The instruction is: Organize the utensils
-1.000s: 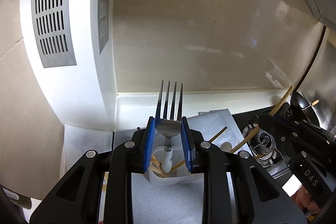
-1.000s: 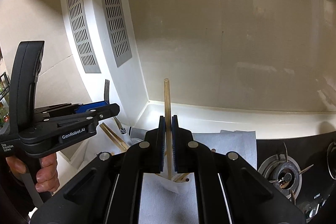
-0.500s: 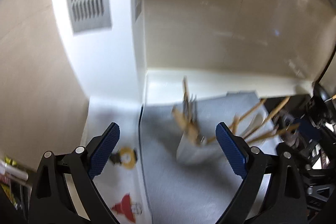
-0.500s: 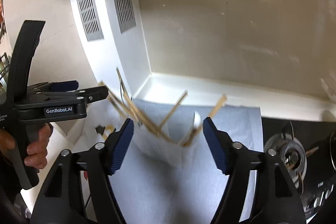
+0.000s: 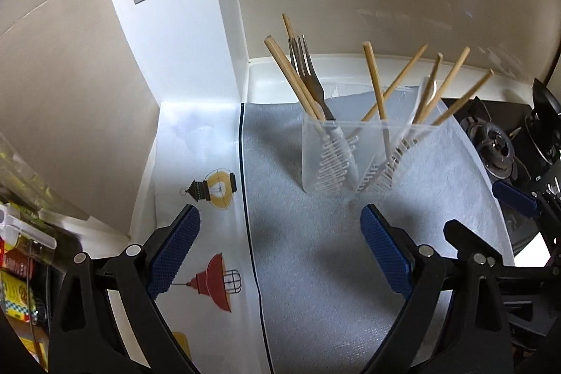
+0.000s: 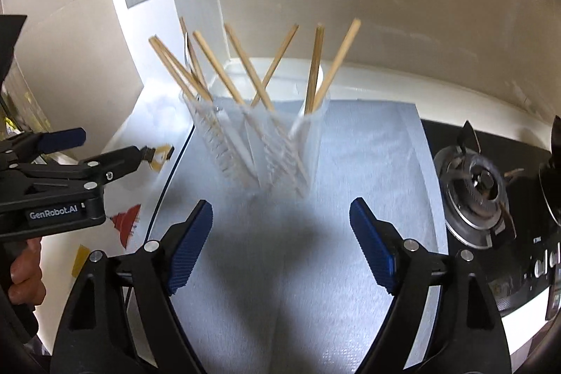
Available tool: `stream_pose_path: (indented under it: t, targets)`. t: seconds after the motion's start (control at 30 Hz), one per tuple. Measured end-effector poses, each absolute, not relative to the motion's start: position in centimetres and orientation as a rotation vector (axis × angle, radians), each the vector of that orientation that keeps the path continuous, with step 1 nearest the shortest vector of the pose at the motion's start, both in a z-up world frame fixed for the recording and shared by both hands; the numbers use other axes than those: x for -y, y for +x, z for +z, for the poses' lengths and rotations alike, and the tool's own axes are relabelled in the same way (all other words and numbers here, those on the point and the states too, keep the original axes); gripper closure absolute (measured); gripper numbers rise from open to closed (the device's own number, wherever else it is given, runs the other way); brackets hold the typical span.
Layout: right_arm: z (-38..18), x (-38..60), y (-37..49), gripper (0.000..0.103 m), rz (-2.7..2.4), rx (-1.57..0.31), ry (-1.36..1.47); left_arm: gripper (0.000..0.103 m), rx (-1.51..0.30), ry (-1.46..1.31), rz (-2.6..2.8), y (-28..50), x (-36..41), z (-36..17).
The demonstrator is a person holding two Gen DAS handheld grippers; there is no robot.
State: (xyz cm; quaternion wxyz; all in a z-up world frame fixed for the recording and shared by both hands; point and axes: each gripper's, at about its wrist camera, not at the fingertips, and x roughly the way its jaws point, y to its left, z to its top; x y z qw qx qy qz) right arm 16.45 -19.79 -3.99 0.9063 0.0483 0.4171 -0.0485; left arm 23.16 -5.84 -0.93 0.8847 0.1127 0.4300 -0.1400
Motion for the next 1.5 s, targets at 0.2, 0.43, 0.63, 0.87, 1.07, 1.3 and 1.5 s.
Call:
stream_pose_path:
  t: [0.2, 0.43, 0.63, 0.87, 1.07, 1.3, 1.5]
  targets:
    - [-3.5, 20.1, 16.1, 0.023, -0.111, -0.844, 0.1, 0.013, -0.878, 0.235, -0.275, 22.6, 5.8, -0.7]
    - [-3.2, 20.2, 15.9, 0.023, -0.111, -0.841, 0.112, 0.013, -0.873, 0.243, -0.261, 22.4, 5.6, -0.6]
    - [-2.9, 20.1, 15.8, 0.023, -0.107, -0.833, 0.116, 0.013, -0.869, 0.255, -0.253, 22.4, 5.7, -0.7]
    - [-2.9, 20.0, 15.6, 0.023, -0.107, -0.831, 0.117, 0.013, -0.865, 0.257, -0.25, 22.2, 5.8, -0.6]
    - [-2.9, 19.9, 15.6, 0.023, -0.107, -0.831, 0.116, 0.013, -0.866, 0.257, -0.252, 22.2, 5.8, -0.6]
    - [-2.9, 19.7, 15.5, 0.021, -0.108, -0.83, 0.117, 0.013, -0.869, 0.257, -0.249, 22.1, 5.8, -0.6]
    - [-2.8, 19.4, 15.4, 0.013, -0.098, -0.828, 0.119, 0.013, -0.872, 0.259, -0.247, 22.0, 5.9, -0.7]
